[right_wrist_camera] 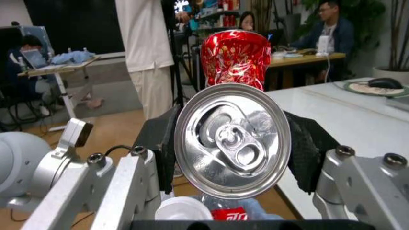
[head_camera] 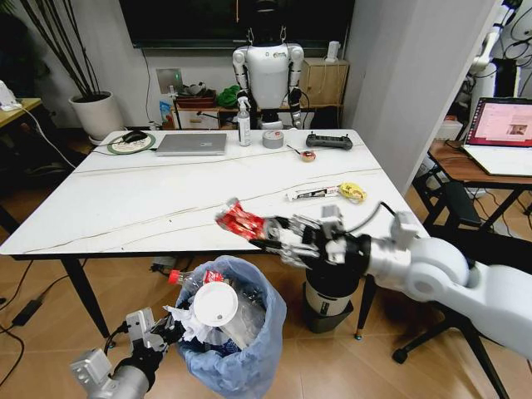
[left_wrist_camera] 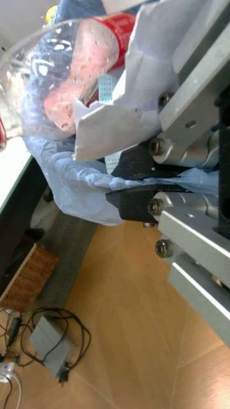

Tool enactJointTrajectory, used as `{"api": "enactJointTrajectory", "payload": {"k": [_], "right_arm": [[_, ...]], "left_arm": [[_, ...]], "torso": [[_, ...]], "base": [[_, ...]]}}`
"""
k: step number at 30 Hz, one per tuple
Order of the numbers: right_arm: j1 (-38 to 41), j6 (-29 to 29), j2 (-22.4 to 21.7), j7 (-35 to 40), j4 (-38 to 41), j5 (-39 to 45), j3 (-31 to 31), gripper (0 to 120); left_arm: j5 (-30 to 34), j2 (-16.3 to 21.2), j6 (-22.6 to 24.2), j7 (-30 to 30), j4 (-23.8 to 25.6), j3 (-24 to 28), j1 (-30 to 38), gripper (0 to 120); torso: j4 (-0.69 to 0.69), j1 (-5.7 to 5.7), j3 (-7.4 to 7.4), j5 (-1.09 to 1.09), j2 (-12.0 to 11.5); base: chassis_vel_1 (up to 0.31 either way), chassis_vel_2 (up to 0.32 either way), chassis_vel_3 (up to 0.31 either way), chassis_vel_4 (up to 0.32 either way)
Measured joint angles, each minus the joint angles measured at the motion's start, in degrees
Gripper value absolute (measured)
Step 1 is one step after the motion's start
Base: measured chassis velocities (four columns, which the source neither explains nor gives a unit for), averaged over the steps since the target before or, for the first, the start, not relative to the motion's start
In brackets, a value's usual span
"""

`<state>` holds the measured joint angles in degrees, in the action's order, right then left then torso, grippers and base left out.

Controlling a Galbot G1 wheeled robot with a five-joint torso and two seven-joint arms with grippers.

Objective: Pick up the trash bin and place the trash from the table into it.

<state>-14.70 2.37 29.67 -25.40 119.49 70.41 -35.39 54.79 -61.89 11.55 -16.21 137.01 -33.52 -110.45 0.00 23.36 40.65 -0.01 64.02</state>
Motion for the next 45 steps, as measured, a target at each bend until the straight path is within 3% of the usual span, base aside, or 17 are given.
{"api": "enactJointTrajectory", "payload": {"k": [12, 22, 45], "right_arm": [[2.9, 0.1, 5.7, -0.2, -4.3, -2.7, -6.8, 47], [2.3, 0.6, 7.8, -1.1, -7.9, -4.6, -7.9, 47], [-4.1, 1.8, 6.1, -2.9, -8.4, -8.6, -5.5, 47]], "left_arm": [[0.6, -0.1, 0.1, -0.1, 0.7, -1.2, -0.3, 0], [0.7, -0.7, 0.2, -0.1, 1.3, -2.3, -0.8, 0], [0.2, -1.7, 0.1, -0.1, 1.9, -2.9, -1.0, 0]], "torso": [[-0.02, -0.01, 0.0, 0.01, 0.0], [-0.02, -0.02, 0.0, 0.0, 0.0], [-0.02, -0.02, -0.02, 0.01, 0.0]], "base": [[0.0, 0.0, 0.0, 0.0], [0.0, 0.0, 0.0, 0.0], [0.0, 0.0, 0.0, 0.0]]}}
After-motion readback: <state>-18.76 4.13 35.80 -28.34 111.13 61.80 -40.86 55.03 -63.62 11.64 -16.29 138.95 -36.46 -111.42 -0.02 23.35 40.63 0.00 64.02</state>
